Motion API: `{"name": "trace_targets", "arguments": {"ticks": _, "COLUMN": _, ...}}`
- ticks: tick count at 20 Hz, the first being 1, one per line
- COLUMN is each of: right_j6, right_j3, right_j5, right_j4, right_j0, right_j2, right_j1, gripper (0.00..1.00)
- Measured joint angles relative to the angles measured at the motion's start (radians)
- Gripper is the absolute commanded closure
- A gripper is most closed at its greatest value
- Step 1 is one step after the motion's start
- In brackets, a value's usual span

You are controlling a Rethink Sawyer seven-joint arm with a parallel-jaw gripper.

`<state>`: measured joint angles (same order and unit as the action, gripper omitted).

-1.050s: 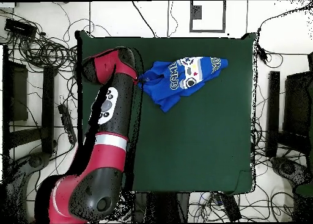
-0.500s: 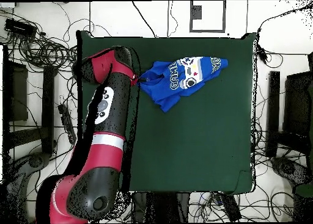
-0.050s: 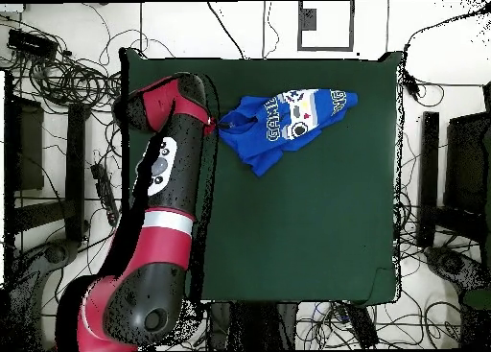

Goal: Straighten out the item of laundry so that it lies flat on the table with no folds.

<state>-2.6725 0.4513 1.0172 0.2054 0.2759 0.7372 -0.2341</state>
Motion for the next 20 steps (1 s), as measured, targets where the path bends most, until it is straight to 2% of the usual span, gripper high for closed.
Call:
{"name": "trace_targets", "arguments": {"ticks": 1, "right_j6": 0.000, "right_j3": 0.001, "right_j5": -0.003, "right_j4": 0.000, "right_j0": 0.000, "right_j2": 0.000, "right_j1": 0.000, "gripper": 0.00}}
{"name": "trace_targets", "arguments": {"ticks": 2, "right_j6": 0.000, "right_j3": 0.001, "right_j5": -0.007, "right_j4": 0.000, "right_j0": 0.000, "right_j2": -0.001, "right_j1": 0.000, "gripper": 1.00}}
{"name": "trace_targets", "arguments": {"ticks": 15, "right_j6": 0.000, "right_j3": 0.009, "right_j5": -0.038, "right_j4": 0.000, "right_j0": 0.001, "right_j2": 0.000, "right_j1": -0.005, "gripper": 1.00}}
{"name": "trace_targets", "arguments": {"ticks": 20, "right_j6": 0.000, "right_j3": 0.052, "right_j5": -0.072, "right_j4": 0.000, "right_j0": 0.015, "right_j2": -0.005, "right_j1": 0.011, "gripper": 1.00}}
